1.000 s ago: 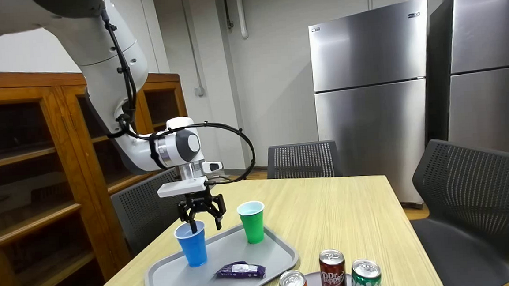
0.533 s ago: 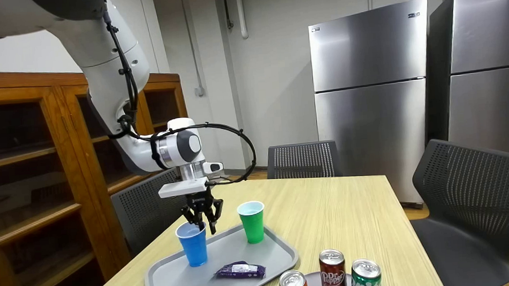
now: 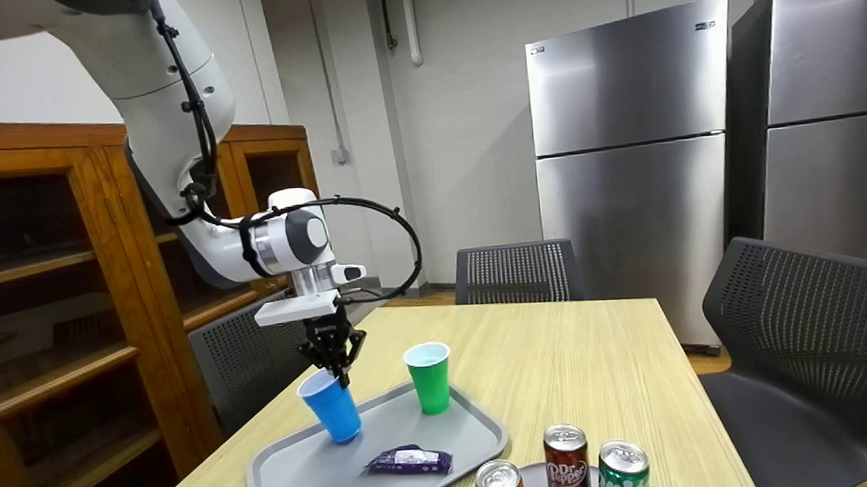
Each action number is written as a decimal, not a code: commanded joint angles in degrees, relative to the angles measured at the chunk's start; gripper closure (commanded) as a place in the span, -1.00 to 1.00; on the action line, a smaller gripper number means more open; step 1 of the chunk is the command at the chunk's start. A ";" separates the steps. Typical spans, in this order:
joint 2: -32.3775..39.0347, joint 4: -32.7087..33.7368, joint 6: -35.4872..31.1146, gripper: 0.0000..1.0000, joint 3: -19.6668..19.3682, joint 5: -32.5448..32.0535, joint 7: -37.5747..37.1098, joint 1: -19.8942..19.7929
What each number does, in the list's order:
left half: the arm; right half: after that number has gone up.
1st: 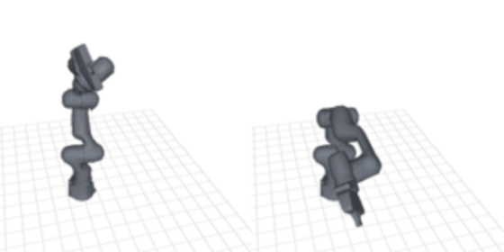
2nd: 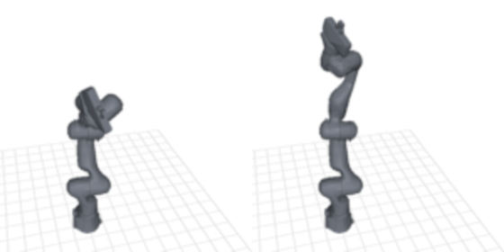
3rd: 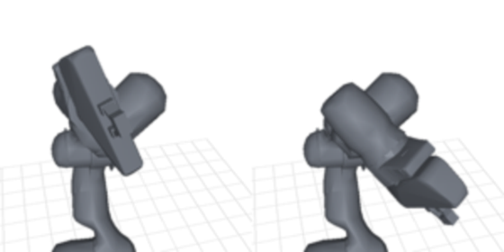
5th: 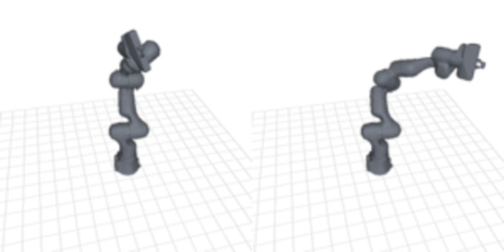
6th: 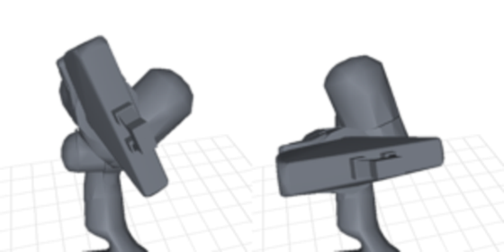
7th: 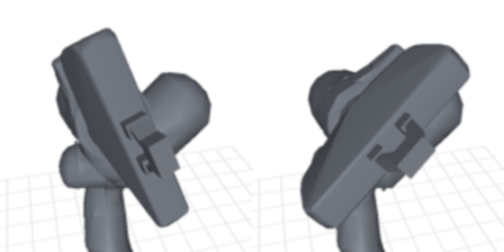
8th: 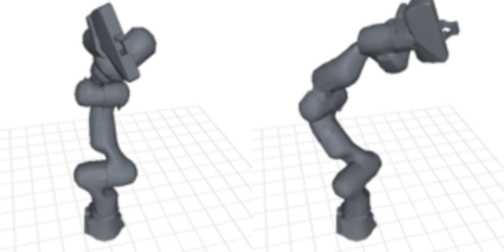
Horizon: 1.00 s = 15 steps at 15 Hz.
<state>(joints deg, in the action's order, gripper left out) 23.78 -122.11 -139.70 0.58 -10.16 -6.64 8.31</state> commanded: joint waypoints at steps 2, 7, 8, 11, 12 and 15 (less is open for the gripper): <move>-5.56 -2.85 1.34 0.98 0.82 -0.48 -5.45 3.03; -7.06 -1.78 1.80 0.98 2.19 -1.08 -10.96 6.76; -6.87 -1.16 2.02 0.98 2.71 -0.62 -11.80 7.39; -5.35 0.70 2.48 0.98 3.82 -0.45 -14.54 9.20; -4.59 1.45 2.55 0.98 4.00 -0.52 -15.64 9.81; -2.72 3.37 2.63 0.98 4.39 -0.27 -17.87 11.11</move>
<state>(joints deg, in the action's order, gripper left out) 18.93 -122.11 -139.30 4.28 -10.16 -21.30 18.56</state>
